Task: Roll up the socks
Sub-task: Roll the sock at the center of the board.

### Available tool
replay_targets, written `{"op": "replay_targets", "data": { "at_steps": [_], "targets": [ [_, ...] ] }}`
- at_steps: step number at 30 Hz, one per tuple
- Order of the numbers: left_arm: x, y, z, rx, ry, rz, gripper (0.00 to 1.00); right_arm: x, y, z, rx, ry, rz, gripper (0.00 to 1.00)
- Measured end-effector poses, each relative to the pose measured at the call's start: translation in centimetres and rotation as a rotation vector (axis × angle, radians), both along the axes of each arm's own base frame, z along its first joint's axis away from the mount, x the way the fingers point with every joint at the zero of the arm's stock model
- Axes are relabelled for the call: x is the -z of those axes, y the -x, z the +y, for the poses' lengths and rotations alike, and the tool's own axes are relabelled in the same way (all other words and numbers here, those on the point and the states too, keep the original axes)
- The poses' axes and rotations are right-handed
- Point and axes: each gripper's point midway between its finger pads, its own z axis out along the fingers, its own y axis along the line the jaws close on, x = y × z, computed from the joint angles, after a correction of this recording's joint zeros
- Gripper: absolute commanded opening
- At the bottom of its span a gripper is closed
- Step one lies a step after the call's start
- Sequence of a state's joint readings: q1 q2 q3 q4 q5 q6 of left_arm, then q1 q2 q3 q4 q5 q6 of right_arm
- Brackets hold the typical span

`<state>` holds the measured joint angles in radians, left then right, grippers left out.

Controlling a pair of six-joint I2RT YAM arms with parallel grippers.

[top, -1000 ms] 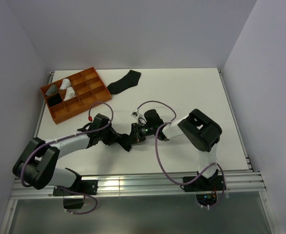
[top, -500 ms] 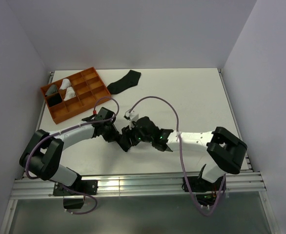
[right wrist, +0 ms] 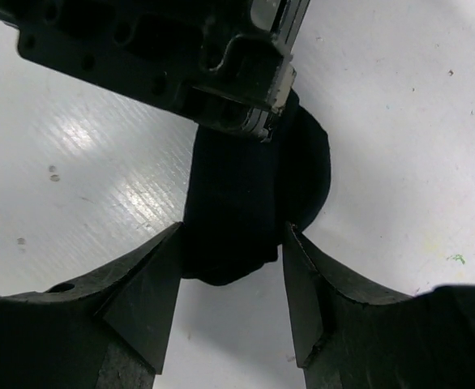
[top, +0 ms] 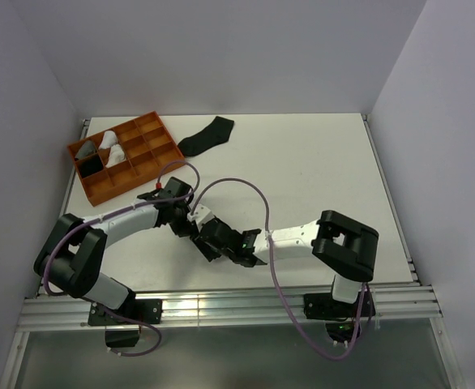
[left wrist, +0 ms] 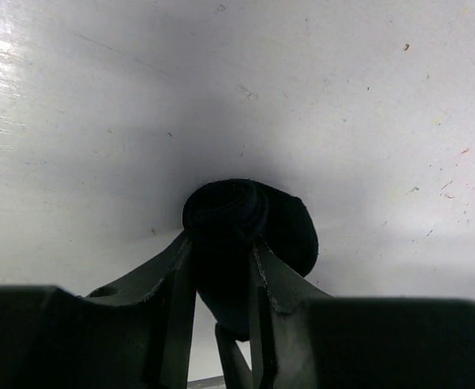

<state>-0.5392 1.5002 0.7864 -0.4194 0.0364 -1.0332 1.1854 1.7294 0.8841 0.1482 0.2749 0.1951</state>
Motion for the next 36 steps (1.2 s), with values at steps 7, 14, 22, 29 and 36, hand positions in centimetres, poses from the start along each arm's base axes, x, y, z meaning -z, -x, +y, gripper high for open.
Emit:
{"op": "replay_targets", "data": {
  "at_steps": [7, 14, 22, 29, 36],
  "targets": [
    [0.1, -0.1, -0.2, 0.005, -0.003, 0.006, 0.28, 0.4, -0.2, 0.2, 0.012, 0.029, -0.027, 0.59],
    [0.1, -0.1, -0.3, 0.007, -0.003, 0.006, 0.28, -1.5, -0.4, 0.2, 0.031, 0.004, -0.059, 0.59],
    [0.1, -0.2, -0.6, 0.011, 0.001, 0.012, 0.27, -3.0, 0.0, 0.7, 0.022, -0.03, -0.075, 0.57],
    [0.1, -0.2, -0.7, 0.015, 0.005, 0.014, 0.27, -1.4, 0.4, 1.0, 0.008, -0.008, -0.046, 0.54],
    [0.1, -0.2, -0.8, 0.016, 0.01, 0.013, 0.26, 0.9, 0.0, 0.7, 0.031, 0.047, -0.039, 0.54]
  ]
}}
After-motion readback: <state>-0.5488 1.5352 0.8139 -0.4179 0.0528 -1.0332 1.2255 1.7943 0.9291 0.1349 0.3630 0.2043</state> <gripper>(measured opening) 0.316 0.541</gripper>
